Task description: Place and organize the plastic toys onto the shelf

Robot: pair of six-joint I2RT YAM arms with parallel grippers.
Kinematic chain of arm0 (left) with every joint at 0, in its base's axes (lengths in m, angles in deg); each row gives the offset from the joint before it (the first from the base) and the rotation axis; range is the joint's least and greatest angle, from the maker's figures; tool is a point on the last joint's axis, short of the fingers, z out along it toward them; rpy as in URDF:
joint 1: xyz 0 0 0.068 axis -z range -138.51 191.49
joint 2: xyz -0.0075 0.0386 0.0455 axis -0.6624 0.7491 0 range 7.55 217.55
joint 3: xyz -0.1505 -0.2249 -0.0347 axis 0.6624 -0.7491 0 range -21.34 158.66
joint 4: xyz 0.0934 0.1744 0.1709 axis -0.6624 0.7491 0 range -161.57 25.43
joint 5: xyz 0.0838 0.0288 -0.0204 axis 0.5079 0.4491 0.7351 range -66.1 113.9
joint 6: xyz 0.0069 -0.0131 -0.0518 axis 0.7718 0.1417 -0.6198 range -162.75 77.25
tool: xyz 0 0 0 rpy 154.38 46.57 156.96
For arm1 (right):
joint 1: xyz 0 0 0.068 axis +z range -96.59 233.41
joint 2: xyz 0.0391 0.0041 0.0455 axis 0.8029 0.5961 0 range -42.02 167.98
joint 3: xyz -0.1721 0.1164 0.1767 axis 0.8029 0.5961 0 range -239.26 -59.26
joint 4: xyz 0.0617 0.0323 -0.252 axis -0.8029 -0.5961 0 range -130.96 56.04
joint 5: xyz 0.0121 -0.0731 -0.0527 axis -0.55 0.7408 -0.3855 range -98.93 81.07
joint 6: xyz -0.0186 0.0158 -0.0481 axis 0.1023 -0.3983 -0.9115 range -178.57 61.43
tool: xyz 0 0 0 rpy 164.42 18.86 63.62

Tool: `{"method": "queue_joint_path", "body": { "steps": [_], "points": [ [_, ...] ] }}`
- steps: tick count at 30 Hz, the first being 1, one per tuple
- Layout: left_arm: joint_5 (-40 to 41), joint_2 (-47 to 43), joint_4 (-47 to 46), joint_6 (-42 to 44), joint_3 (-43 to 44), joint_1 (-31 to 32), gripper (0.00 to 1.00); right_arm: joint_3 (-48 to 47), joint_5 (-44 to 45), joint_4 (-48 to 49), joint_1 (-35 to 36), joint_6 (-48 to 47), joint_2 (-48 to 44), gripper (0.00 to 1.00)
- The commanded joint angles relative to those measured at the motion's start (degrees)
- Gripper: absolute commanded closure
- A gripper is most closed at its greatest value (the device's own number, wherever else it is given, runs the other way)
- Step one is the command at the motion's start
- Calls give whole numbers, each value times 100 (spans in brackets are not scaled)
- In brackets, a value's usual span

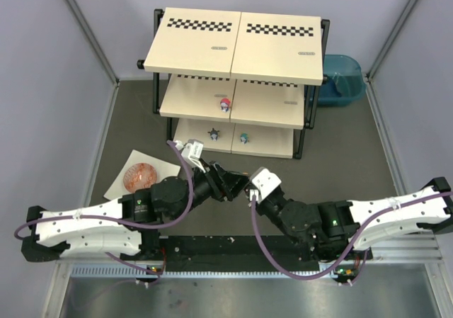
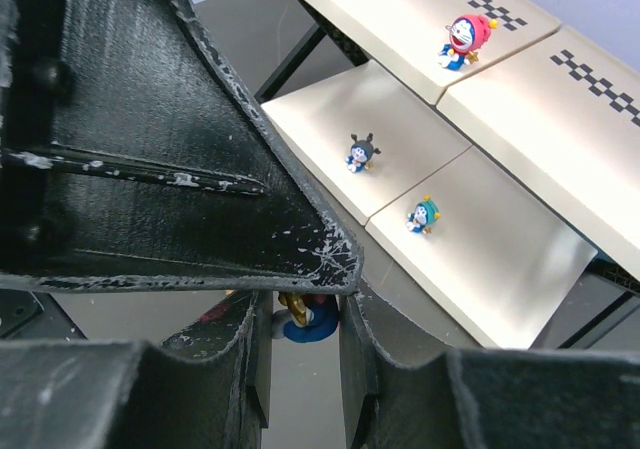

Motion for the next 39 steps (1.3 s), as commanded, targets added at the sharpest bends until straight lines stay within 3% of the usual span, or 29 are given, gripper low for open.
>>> {"method": "queue_joint_path", "body": {
  "steps": [1,9,12,13,14,15,16,19,22,26,33,37,39],
  "points": [
    [260,150,106,-56,388,71,40,-304,137,288,77,-58,-20,100],
    [146,247,115,5,449,124,67,-260,146,323,77,-50,-20,100],
    [102,247,106,6,449,124,86,-252,163,332,77,-41,-20,100],
    [93,247,115,6,449,124,97,-243,163,341,77,-41,-20,100],
    [84,229,106,6,432,133,100,-243,155,349,86,-32,-37,93],
    [93,229,106,6,423,133,100,-225,146,376,86,-23,-46,83],
    [102,221,106,6,423,133,100,-190,76,437,77,-15,-81,58],
    [172,168,106,23,370,133,100,-33,-178,569,86,47,-309,25],
    [286,27,106,75,256,133,100,126,-757,604,77,170,-687,11],
    [471,-227,238,137,125,124,100,144,-1102,333,86,372,-1240,8],
    [727,-939,318,961,-253,-165,100,416,-751,200,77,364,-2611,5],
    [-344,-1177,440,1613,-237,-1498,100,425,-470,-300,77,399,-2850,5],
    [-1100,-923,528,2025,-44,-2544,100,460,-400,-371,77,399,-2850,5]
  ]
}}
